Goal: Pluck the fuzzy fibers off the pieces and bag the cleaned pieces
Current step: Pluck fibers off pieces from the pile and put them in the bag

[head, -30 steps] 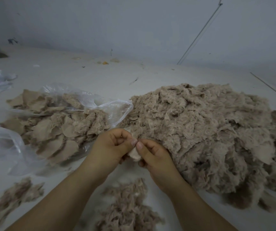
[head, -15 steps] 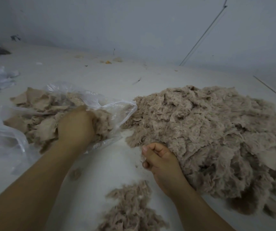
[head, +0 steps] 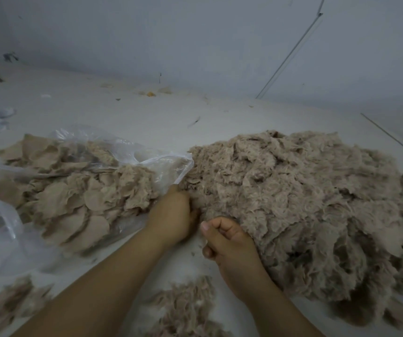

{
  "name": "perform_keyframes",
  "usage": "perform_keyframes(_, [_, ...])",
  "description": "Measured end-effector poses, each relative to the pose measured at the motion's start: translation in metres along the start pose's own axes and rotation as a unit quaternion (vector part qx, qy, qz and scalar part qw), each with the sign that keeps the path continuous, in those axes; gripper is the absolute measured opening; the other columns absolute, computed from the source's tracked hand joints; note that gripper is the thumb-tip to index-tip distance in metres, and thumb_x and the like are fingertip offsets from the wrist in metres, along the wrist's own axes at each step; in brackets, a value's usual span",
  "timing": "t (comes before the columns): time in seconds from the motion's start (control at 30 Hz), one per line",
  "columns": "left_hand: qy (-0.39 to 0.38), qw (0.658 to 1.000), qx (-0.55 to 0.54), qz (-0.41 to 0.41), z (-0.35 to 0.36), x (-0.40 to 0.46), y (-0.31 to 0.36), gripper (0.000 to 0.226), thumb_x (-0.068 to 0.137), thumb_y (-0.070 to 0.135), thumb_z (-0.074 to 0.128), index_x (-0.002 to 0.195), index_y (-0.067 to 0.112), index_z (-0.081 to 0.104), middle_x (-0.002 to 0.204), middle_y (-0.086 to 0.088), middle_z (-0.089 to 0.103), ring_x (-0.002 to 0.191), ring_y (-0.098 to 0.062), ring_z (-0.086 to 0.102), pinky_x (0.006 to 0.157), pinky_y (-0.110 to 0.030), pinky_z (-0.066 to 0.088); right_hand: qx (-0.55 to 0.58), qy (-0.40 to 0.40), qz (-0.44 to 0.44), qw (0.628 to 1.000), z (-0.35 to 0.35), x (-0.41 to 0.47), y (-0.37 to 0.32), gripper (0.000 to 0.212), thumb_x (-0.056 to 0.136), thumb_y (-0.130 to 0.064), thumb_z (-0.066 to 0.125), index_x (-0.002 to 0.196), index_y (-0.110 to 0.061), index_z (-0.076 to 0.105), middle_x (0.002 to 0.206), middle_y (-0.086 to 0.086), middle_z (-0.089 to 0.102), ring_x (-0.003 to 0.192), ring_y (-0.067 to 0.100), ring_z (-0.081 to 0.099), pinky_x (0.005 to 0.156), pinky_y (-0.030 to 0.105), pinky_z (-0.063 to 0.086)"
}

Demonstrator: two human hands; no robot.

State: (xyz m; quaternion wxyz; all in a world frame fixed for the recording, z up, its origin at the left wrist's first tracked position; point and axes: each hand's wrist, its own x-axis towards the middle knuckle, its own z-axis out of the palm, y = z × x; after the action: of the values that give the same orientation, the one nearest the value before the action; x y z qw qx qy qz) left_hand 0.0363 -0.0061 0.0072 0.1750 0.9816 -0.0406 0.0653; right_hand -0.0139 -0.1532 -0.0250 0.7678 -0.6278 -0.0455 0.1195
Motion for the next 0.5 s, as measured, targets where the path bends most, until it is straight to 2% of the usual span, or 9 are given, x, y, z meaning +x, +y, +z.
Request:
perform_keyframes(0.07, [0.026,0.998,-0.058,-0.018,0.004,0.003,-0.001,0.028,0.086,0.019,0.062,0.067,0.019,0.041,0.09,-0.006,0.04,0.068,-0.027,0.047,0.058,-0.033,0.039,0.004,0.001,-0.001,1.0,0.0,0.001,0.001,0.026,0.067,-0.052,0.075,0.066,-0.028,0.064,0.063,-0.006,0.05,0.056,0.008,0.048,0.059,0.021,0.046])
perform_keyframes(0.13, [0.029,0.991,-0.131,-0.026,0.003,0.004,0.0,0.031,0.077,0.006,0.063,0.057,0.016,0.042,0.072,-0.006,0.046,0.065,-0.028,0.049,0.054,-0.031,0.034,0.01,0.001,-0.002,1.0,-0.001,0.002,0.001,0.024,0.07,-0.049,0.075,0.066,-0.028,0.064,0.062,-0.007,0.05,0.056,0.008,0.047,0.058,0.021,0.046])
perform_keyframes(0.2, [0.041,0.98,-0.191,-0.04,0.0,0.0,-0.001,0.034,0.074,0.003,0.07,0.056,0.018,0.044,0.061,-0.002,0.048,0.061,-0.023,0.049,0.053,-0.028,0.033,0.01,0.004,0.0,1.0,0.0,0.002,0.001,0.02,0.078,-0.042,0.073,0.068,-0.026,0.066,0.061,-0.009,0.051,0.056,0.008,0.047,0.057,0.022,0.046])
perform_keyframes(0.27, [0.068,0.976,-0.205,-0.033,-0.003,-0.008,-0.002,0.04,0.074,0.006,0.076,0.059,0.021,0.043,0.059,0.004,0.046,0.057,-0.012,0.045,0.051,-0.026,0.031,-0.007,0.017,0.004,1.0,0.0,0.003,0.003,0.017,0.09,-0.034,0.07,0.077,-0.023,0.071,0.06,-0.01,0.055,0.055,0.009,0.049,0.057,0.022,0.047])
perform_keyframes(0.33, [0.094,0.976,-0.197,-0.009,-0.007,-0.02,-0.001,0.041,0.075,0.008,0.078,0.061,0.024,0.042,0.058,0.007,0.044,0.053,-0.004,0.042,0.049,-0.02,0.03,-0.025,0.033,0.004,0.999,0.001,0.004,0.003,0.015,0.093,-0.031,0.068,0.088,-0.019,0.074,0.06,-0.009,0.059,0.053,0.008,0.052,0.055,0.022,0.046])
perform_keyframes(0.43, [0.121,0.964,-0.234,0.034,-0.014,-0.04,0.004,0.03,0.078,0.004,0.073,0.067,0.025,0.055,0.059,0.008,0.052,0.057,-0.001,0.051,0.051,-0.013,0.039,-0.031,0.019,-0.016,0.999,0.002,0.004,0.001,0.024,0.09,-0.041,0.068,0.092,-0.019,0.076,0.057,-0.01,0.057,0.052,0.004,0.051,0.054,0.022,0.046])
perform_keyframes(0.5, [0.125,0.964,-0.22,0.086,-0.019,-0.052,0.007,0.023,0.08,0.003,0.068,0.07,0.023,0.063,0.063,0.012,0.055,0.062,-0.001,0.054,0.051,-0.014,0.04,-0.019,0.001,-0.024,1.0,0.004,0.003,-0.001,0.03,0.082,-0.051,0.069,0.086,-0.022,0.076,0.055,-0.014,0.055,0.052,0.001,0.048,0.054,0.021,0.045])
